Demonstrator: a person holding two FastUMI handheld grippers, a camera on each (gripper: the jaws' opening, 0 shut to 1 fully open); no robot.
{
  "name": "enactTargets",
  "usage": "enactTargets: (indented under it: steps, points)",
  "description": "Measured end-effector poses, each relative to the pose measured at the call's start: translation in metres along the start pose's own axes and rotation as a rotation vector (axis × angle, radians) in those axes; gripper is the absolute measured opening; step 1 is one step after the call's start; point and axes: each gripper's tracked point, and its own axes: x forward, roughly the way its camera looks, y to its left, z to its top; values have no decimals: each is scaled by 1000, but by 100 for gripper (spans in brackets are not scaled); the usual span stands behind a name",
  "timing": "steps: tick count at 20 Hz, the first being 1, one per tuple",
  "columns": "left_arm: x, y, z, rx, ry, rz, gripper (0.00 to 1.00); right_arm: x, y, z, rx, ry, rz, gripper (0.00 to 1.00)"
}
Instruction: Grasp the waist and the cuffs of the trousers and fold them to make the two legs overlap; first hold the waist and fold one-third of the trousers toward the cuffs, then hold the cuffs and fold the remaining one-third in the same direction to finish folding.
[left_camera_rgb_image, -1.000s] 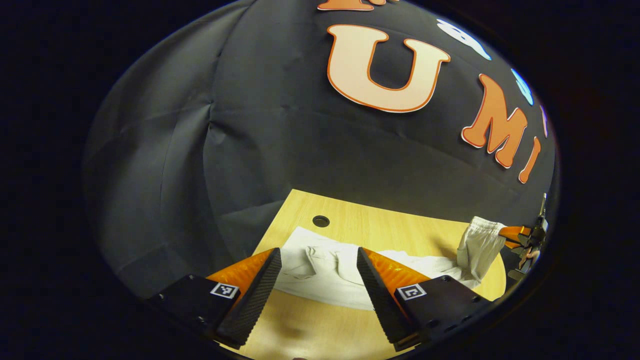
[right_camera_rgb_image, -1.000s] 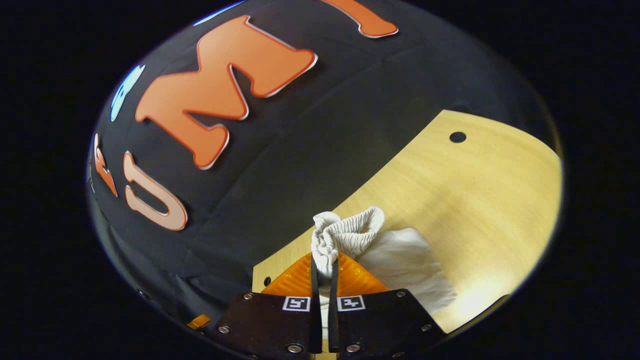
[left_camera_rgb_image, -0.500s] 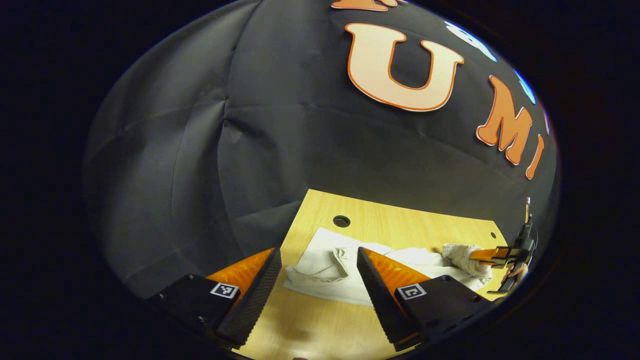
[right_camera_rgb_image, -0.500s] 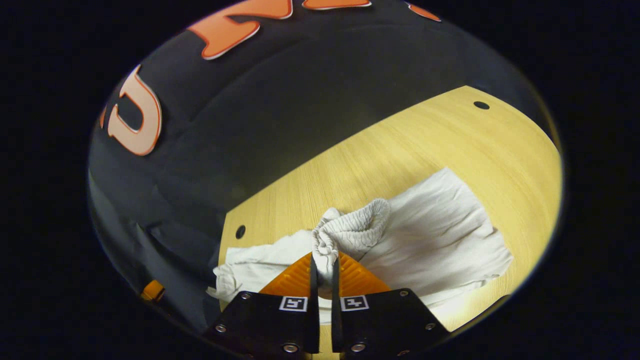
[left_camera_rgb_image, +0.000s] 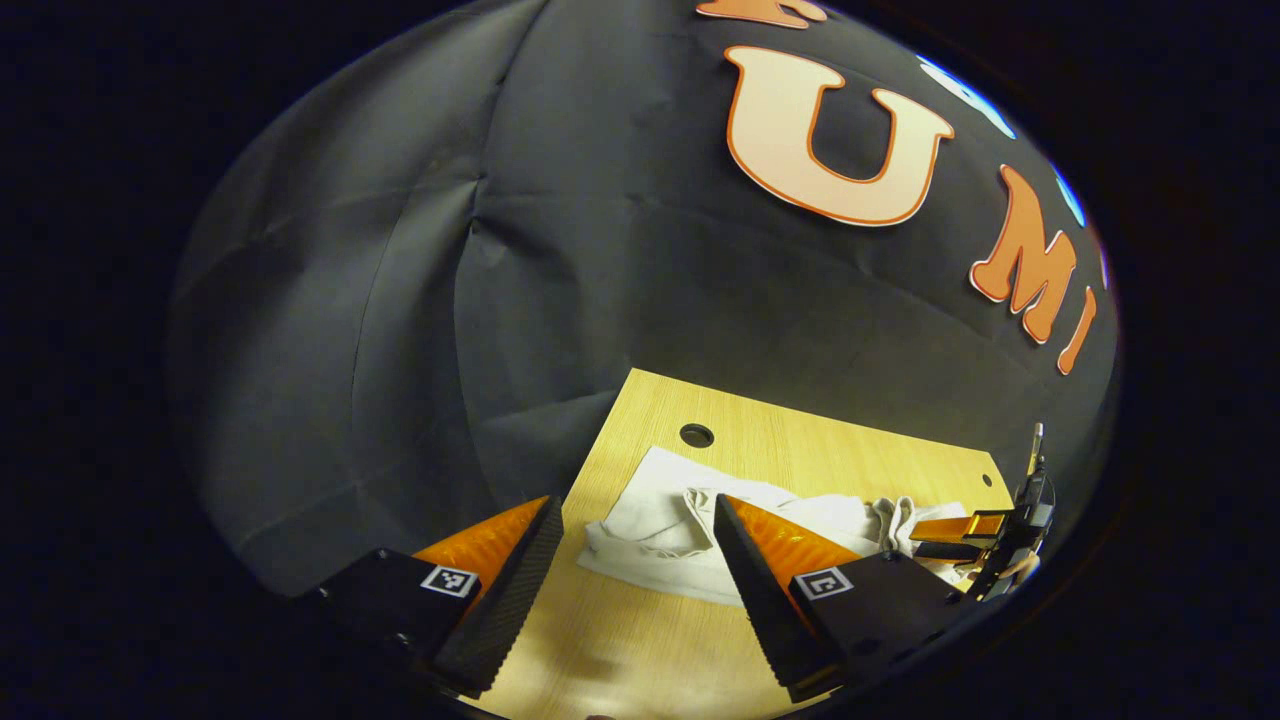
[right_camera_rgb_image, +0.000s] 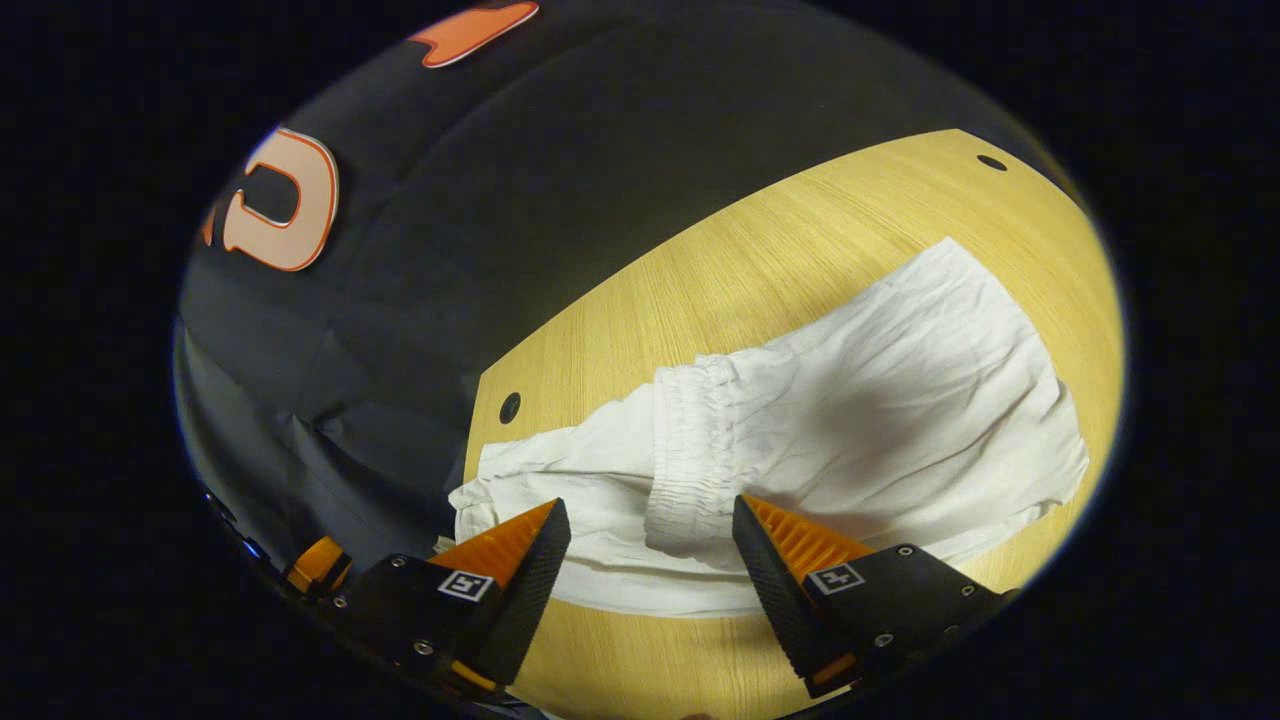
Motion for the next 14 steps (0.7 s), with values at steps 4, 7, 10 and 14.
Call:
enactTargets:
  steps: [4,7,10,14]
  points:
    - [-2,-5,-26,-150,63,-23,96,-14,-3,3,29,-3,23,98]
    - [-2,-15,-52,-345,136,-80,99,-27,1,7,105,14,90,98]
    - [8,-20,-75,-573,188,-120,100,-37,-6,10,123,19,107,98]
    - [21,-6,-107,-772,227,-98,99,-52,-29,16,110,15,80,98]
